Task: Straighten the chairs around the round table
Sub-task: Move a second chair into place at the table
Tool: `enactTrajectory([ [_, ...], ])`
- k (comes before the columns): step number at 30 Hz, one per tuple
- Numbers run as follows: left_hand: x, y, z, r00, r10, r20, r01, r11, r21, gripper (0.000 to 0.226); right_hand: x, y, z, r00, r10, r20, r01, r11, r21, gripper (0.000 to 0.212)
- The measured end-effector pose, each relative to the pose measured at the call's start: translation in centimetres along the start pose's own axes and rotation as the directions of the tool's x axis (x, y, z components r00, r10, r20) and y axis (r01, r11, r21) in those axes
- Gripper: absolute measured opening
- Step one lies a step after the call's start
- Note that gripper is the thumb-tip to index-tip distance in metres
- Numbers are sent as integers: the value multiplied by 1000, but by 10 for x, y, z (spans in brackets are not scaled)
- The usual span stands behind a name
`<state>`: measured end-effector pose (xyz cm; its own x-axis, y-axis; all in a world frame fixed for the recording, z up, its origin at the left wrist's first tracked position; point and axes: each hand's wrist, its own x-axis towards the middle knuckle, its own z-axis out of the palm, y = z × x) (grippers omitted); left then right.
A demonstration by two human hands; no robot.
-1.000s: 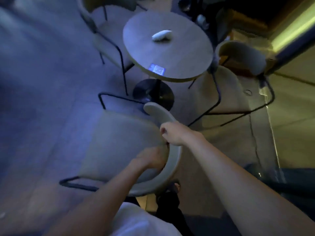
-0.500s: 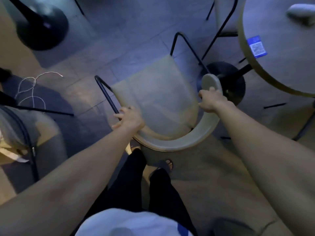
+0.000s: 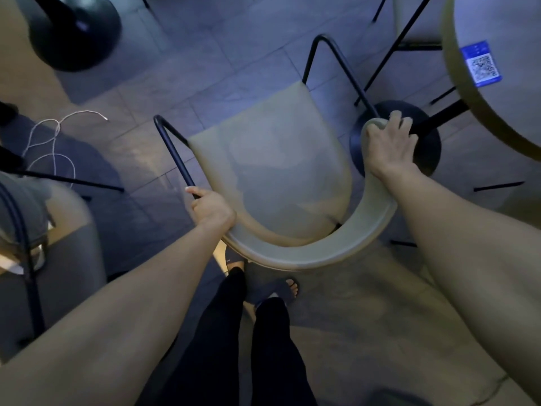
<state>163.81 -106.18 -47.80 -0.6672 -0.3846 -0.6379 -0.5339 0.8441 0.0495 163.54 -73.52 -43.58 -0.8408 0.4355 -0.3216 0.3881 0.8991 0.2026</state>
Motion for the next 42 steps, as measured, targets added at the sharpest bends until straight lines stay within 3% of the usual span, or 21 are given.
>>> enactTrajectory([
  [5,3,0,3,1000,9,-23,-9,1000,15,90,18,15,7,970,5,242,-51,981,185,62],
  [14,-6,9,-5,1000,-31,7,30,999,39,82,17,28,9,955,35,294,-109,965,237,55],
  [17,4,3,-7,999,1,45,-2,1000,30,91,2,38,7,953,23,301,-104,962,253,52],
  [25,23,25,-17,965,240,102,-253,958,137,115,-67,78,29,897,115,428,-266,912,312,61],
  [33,9,94,0,837,536,115,-544,786,294,98,-146,117,77,794,285,537,-512,791,336,68],
  [42,29,110,-13,798,575,179,-587,676,446,105,-169,92,97,702,349,621,-675,603,424,47],
])
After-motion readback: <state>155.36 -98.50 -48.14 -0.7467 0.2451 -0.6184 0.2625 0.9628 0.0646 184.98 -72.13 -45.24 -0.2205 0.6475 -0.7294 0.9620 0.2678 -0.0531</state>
